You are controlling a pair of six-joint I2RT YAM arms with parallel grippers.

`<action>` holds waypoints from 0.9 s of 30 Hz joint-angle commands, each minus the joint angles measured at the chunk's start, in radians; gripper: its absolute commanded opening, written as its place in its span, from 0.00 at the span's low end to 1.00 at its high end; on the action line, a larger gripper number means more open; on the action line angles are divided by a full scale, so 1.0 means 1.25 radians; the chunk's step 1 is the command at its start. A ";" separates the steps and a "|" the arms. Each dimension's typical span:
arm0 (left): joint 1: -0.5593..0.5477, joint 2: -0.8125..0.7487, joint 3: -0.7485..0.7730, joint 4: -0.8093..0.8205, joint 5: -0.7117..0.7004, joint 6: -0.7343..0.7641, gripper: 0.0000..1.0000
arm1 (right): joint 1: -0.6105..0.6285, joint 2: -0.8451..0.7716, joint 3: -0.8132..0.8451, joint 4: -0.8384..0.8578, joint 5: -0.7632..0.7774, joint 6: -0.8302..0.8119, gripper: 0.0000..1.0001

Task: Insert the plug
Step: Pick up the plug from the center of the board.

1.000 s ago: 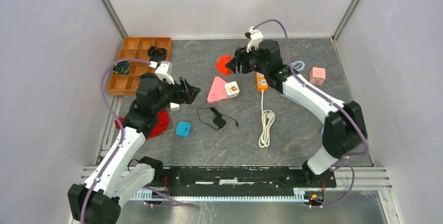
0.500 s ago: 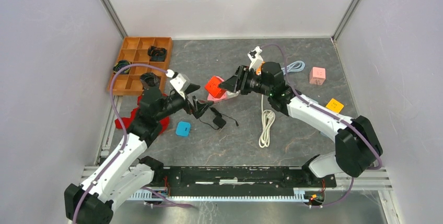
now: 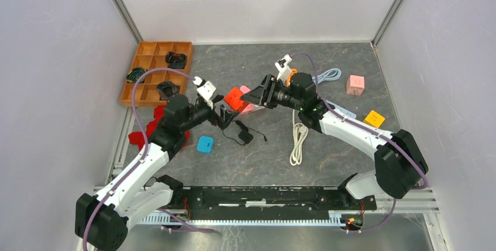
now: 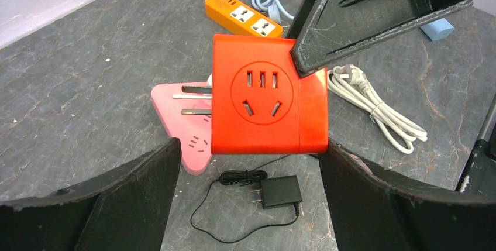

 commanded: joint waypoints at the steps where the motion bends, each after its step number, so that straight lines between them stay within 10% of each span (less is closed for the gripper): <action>1: -0.005 0.002 0.019 0.050 -0.012 0.044 0.92 | 0.006 -0.032 -0.006 0.074 -0.005 0.022 0.32; 10: -0.011 0.023 0.017 0.062 0.005 0.044 0.81 | 0.013 -0.018 -0.004 0.083 -0.015 0.027 0.32; 17: -0.012 0.021 0.022 0.065 0.004 -0.005 0.51 | 0.015 -0.017 -0.004 0.063 -0.029 -0.026 0.38; 27: -0.008 0.028 0.052 0.055 -0.029 -0.166 0.30 | 0.014 -0.062 0.016 -0.099 0.037 -0.225 0.73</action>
